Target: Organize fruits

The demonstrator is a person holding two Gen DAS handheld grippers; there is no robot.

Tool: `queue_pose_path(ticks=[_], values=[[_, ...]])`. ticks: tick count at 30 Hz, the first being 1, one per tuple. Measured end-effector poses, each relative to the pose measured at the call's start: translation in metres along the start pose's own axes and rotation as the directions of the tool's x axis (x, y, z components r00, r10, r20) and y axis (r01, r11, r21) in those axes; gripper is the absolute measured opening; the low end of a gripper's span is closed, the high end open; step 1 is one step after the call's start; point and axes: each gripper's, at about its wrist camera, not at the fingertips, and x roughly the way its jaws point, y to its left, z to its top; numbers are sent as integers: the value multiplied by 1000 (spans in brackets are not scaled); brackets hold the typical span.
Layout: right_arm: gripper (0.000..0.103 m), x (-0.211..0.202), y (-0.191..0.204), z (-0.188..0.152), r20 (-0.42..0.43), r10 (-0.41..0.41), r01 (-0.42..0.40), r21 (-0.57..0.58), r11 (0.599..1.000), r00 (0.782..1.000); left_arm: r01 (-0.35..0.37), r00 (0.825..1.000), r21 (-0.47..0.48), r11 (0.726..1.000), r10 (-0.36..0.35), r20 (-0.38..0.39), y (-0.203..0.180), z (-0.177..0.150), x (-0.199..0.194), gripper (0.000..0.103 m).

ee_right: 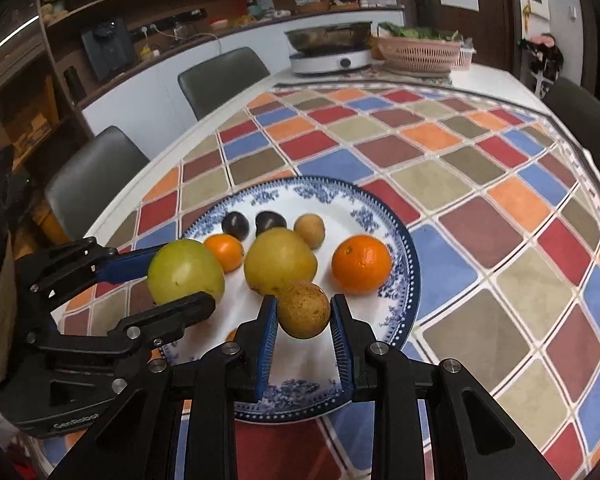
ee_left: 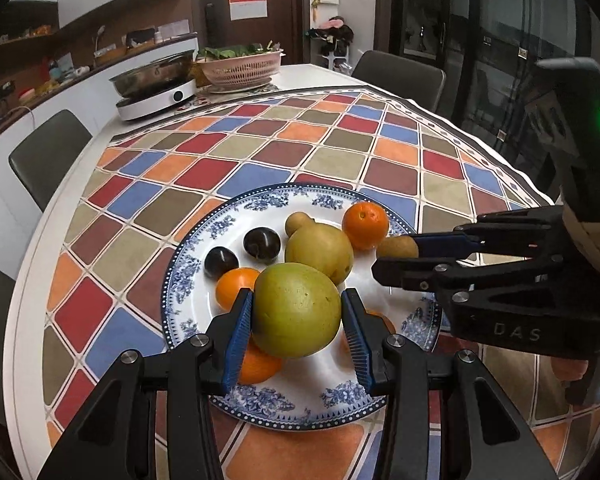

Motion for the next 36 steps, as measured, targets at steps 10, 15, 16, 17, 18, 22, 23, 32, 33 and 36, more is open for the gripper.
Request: queue_pose_path(ticks=[10,15,16,17,18,22,23,32,33,36], values=[[45,4,-14,-2,8,-12,12,54,998,1000,-22,999,7,1000,22,27,-4,9,-4,49],[46,-16,-20,-5,49,-56,51,102,994,997,-72,996,-37,997,74,44,-3,7,-22,51],[46,-22,-19,-6,60,-70,63,102,993,996,-83,995,-43,996,85,54,-4,6,-28,52],[46,-29,-17,-7,72,-86,79,96,992,994,-87,994,-48,995,90,61,-5,5,-33,55],[46,-35,-14,-8,85,-95,87,89,992,992,-101,992,-57,993,105,67,-6,4,-39,57],[54,-63,-7,-13,131,-118,107,90,990,984,-131,985,-101,986,141,99,-10,0,-66,65],[57,-68,-6,-14,141,-124,111,95,989,982,-137,983,-111,984,148,107,-12,-1,-71,69],[70,-126,10,-45,181,-193,172,124,977,964,-203,961,-174,964,230,152,-34,-26,-125,81],[70,-134,13,-51,188,-206,186,120,975,960,-201,961,-179,963,229,154,-36,-30,-130,82],[75,-151,21,-65,205,-222,203,112,973,953,-205,959,-194,959,237,156,-43,-42,-144,84]])
